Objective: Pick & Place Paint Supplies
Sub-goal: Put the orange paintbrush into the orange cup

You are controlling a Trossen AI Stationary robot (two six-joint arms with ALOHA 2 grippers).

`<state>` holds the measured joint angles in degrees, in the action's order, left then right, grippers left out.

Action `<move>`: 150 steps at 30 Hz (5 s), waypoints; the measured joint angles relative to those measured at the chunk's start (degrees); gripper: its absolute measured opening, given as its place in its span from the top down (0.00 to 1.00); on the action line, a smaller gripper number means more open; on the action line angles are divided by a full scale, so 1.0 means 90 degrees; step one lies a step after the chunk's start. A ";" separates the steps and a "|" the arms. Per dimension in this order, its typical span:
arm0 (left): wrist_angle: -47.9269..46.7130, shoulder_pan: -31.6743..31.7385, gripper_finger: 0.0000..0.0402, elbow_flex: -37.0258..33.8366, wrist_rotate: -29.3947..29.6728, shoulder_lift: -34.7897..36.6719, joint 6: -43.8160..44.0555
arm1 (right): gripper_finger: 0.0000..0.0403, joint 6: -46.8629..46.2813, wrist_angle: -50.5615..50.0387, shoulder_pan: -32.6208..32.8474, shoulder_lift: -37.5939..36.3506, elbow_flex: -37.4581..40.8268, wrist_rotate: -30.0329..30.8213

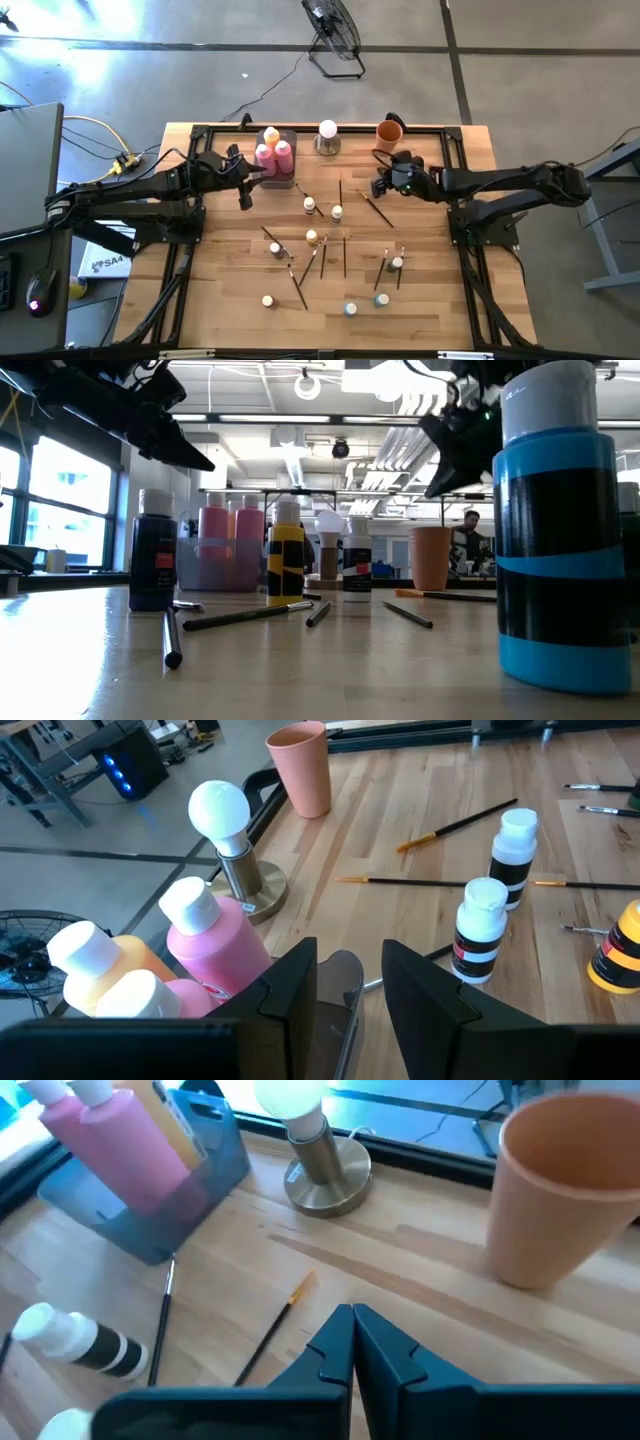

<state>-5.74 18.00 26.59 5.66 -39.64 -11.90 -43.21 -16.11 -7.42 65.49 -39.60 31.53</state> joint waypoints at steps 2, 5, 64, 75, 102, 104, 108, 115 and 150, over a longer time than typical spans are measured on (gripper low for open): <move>0.0000 0.0000 0.72 0.0000 -0.0001 0.0000 0.0002 | 1.00 0.0014 -0.0781 0.0088 0.0052 -0.0509 0.0050; 0.0000 0.0000 0.72 0.0000 -0.0001 0.0001 0.0000 | 1.00 0.0028 -0.1600 0.0109 0.0245 -0.1205 -0.0069; 0.0000 0.0000 0.72 0.0000 0.0001 0.0002 -0.0148 | 0.79 0.1477 -0.2498 -0.1134 0.4316 -0.3248 -0.3330; -0.0002 0.0002 0.72 0.0000 0.0001 0.0002 -0.0148 | 0.82 0.1493 -0.2410 -0.1136 0.4447 -0.3248 -0.2848; -0.0053 0.0000 0.72 0.0000 0.0000 0.0002 -0.0144 | 0.82 0.1497 -0.2394 -0.1190 0.5010 -0.3248 -0.2827; -0.0053 0.0001 0.72 0.0000 0.0000 0.0000 -0.0143 | 0.82 0.1495 -0.2404 -0.1195 0.5076 -0.3266 -0.2837; -0.0056 0.0000 0.72 0.0000 -0.0001 0.0002 -0.0143 | 0.82 0.1499 -0.2374 -0.1187 0.5115 -0.3272 -0.2821; -0.0051 0.0000 0.72 0.0000 -0.0001 0.0002 -0.0143 | 0.93 0.1551 -0.2364 -0.1185 0.5105 -0.3260 -0.2789; -0.0051 0.0000 0.72 0.0000 -0.0001 0.0002 -0.0134 | 0.99 0.2246 -0.2180 -0.1236 0.1888 -0.3232 -0.1800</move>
<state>-6.20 18.00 26.59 5.65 -39.62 -13.10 -23.00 -35.73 -18.55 82.48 -68.70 15.33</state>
